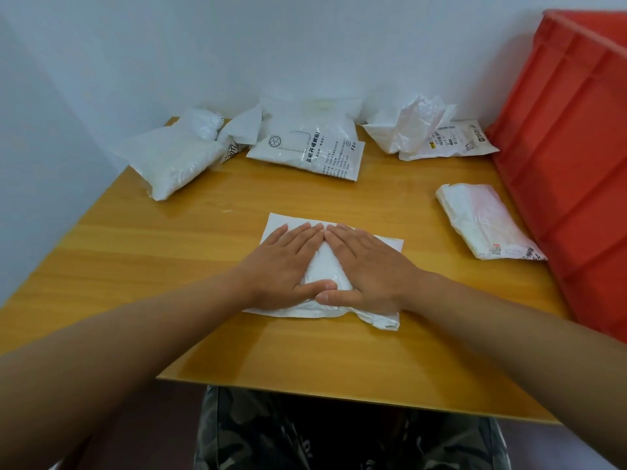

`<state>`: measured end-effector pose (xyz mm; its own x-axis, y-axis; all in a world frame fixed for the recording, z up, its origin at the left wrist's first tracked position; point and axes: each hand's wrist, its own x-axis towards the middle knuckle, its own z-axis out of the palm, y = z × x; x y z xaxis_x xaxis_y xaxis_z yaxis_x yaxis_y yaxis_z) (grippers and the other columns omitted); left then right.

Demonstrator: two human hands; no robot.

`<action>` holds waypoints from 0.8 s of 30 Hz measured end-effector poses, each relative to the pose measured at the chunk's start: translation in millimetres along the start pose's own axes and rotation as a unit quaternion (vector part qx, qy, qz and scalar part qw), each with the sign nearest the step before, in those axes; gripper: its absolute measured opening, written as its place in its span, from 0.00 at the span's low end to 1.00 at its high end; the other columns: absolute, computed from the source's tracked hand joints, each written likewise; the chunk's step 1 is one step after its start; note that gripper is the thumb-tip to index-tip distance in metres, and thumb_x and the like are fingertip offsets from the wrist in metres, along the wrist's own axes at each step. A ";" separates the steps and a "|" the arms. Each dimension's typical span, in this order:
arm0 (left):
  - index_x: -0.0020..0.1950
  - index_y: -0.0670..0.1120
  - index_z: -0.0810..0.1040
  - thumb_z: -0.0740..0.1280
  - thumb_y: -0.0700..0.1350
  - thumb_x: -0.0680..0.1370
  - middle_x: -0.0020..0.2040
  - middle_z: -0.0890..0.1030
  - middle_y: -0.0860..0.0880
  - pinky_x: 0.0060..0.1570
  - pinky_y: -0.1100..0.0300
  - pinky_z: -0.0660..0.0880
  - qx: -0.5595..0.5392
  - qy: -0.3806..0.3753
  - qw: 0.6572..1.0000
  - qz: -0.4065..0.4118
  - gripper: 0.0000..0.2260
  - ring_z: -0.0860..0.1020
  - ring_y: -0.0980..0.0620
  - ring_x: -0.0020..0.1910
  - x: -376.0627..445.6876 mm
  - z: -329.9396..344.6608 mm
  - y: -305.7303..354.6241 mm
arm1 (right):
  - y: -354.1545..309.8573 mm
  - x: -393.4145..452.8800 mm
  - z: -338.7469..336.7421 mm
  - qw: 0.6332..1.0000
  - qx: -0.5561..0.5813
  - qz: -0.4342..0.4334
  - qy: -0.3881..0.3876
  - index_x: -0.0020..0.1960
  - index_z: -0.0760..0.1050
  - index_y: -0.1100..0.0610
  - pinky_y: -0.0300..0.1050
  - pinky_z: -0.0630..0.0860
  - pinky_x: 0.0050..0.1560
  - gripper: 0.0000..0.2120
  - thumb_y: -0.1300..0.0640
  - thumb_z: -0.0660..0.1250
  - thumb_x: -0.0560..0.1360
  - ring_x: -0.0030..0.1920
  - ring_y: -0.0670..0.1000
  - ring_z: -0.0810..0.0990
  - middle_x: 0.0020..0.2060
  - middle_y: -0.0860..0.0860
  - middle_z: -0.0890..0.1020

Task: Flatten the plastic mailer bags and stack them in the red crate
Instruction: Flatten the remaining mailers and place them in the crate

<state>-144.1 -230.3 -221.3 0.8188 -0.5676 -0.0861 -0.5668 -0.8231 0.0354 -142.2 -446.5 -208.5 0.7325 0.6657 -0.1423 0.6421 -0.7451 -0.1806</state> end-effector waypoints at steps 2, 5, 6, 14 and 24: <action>0.81 0.45 0.41 0.30 0.75 0.70 0.82 0.43 0.48 0.78 0.51 0.38 0.009 -0.010 1.000 0.001 0.48 0.40 0.53 0.80 -0.6 -1.9 0.3 | -0.5 -0.1 -0.7 1.000 -0.001 -0.001 0.000 0.81 0.38 0.58 0.47 0.38 0.79 0.56 0.20 0.39 0.67 0.79 0.48 0.38 0.81 0.52 0.42; 0.81 0.45 0.40 0.30 0.75 0.69 0.81 0.42 0.49 0.77 0.52 0.38 0.018 -0.023 1.000 0.002 0.48 0.39 0.53 0.79 -0.7 -4.1 1.4 | -1.5 -0.7 -1.5 1.000 0.001 0.000 -0.001 0.81 0.38 0.58 0.46 0.37 0.78 0.56 0.20 0.39 0.67 0.80 0.48 0.38 0.81 0.52 0.42; 0.81 0.45 0.39 0.30 0.75 0.69 0.81 0.42 0.49 0.77 0.51 0.38 0.015 -0.030 0.999 0.001 0.48 0.39 0.54 0.79 -0.7 -5.0 2.1 | -1.9 -1.1 -1.5 1.000 0.004 0.002 -0.004 0.81 0.38 0.58 0.46 0.37 0.78 0.56 0.20 0.39 0.66 0.80 0.48 0.39 0.81 0.52 0.42; 0.82 0.50 0.47 0.38 0.61 0.82 0.81 0.48 0.55 0.77 0.56 0.38 -0.100 -0.032 0.992 -0.062 0.30 0.43 0.57 0.79 3.8 -10.8 9.5 | -8.2 3.1 -17.1 0.996 0.064 0.045 -0.052 0.81 0.43 0.58 0.45 0.43 0.78 0.56 0.23 0.58 0.70 0.80 0.49 0.45 0.81 0.52 0.47; 0.81 0.46 0.43 0.20 0.72 0.64 0.81 0.44 0.50 0.76 0.55 0.34 -0.048 -0.019 0.996 -0.074 0.52 0.37 0.53 0.79 3.6 -9.5 13.6 | -15.2 10.7 -12.5 0.996 0.069 0.057 -0.023 0.81 0.41 0.59 0.45 0.39 0.78 0.49 0.28 0.54 0.75 0.80 0.48 0.39 0.81 0.53 0.43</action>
<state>-148.0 -243.7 -211.7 0.8878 -0.4397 -0.1357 -0.4269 -0.8971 0.1142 -141.3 -428.6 -195.1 0.7855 0.5811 -0.2132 0.5160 -0.8050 -0.2928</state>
